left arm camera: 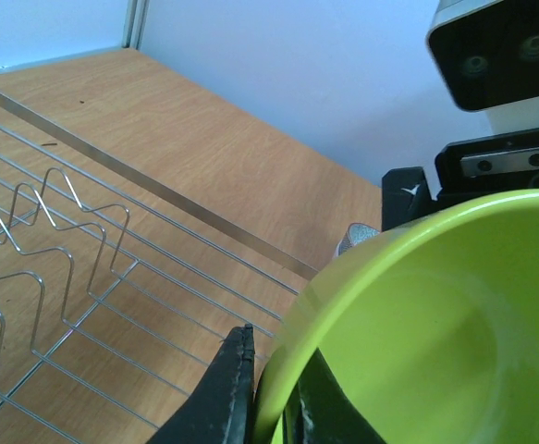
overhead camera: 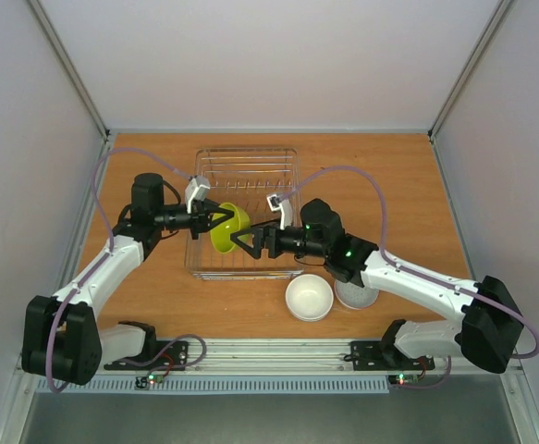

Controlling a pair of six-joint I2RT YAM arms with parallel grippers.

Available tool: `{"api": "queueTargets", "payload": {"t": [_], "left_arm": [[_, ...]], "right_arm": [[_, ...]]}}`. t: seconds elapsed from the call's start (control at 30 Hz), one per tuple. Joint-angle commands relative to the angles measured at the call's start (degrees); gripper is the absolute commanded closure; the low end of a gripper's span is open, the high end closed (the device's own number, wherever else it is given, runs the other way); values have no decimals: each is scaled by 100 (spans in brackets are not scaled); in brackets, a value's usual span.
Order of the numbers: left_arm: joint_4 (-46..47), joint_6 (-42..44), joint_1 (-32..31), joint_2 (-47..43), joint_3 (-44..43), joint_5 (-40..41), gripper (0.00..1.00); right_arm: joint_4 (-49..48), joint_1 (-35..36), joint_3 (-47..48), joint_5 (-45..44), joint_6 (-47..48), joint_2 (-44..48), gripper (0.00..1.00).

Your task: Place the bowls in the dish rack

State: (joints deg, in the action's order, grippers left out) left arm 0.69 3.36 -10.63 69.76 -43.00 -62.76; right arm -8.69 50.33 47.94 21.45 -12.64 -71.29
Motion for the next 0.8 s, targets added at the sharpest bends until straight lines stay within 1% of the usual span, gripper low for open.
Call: {"api": "queueTargets", "payload": {"t": [0.0,0.07,0.13,0.17,0.33,0.4,0.43,0.47,0.53,0.57,0.6,0.63,0.67,0.7,0.77], "left_arm": [[295,3,-11,-32,-41,-317,99],[300,-9,-13,-24,-42,-330,100],[298,-34,-9,-21,-43,-333,99],[295,-49,-9,-20,-46,-334,99],[307,-75,-9,-15,-50,-385,99],[303,-72,-9,-24,-43,-373,100],[301,-60,-9,-30,-37,-344,100],[288,-51,-9,-51,-33,-274,100],[198,8,-9,-86,-45,33,100],[113,58,-9,-131,-57,366,95],[81,110,-9,-194,-48,802,80],[95,119,-9,-270,-24,1360,67],[118,159,-9,-355,26,1925,59],[247,181,-7,-425,92,2427,54],[388,332,-4,-491,215,3139,50]], "right_arm": [[-535,39,189,146,57,-167,5],[-721,37,191,272,4,-239,9],[-860,39,189,382,-33,-277,17],[-889,37,197,393,-47,-291,24],[-1047,39,168,564,-23,-269,67],[-1029,39,134,544,21,-234,83],[-969,39,128,493,57,-203,92],[-835,39,149,426,109,-161,98],[-334,39,261,61,303,-78,99],[43,35,363,-153,430,-36,99],[465,36,507,-470,591,-7,99],[1035,38,717,-837,828,-20,99],[1587,39,953,-1262,981,-82,99],[2098,39,1211,-1743,1126,-183,99],[2956,33,1749,-2673,1491,-504,99]]}}
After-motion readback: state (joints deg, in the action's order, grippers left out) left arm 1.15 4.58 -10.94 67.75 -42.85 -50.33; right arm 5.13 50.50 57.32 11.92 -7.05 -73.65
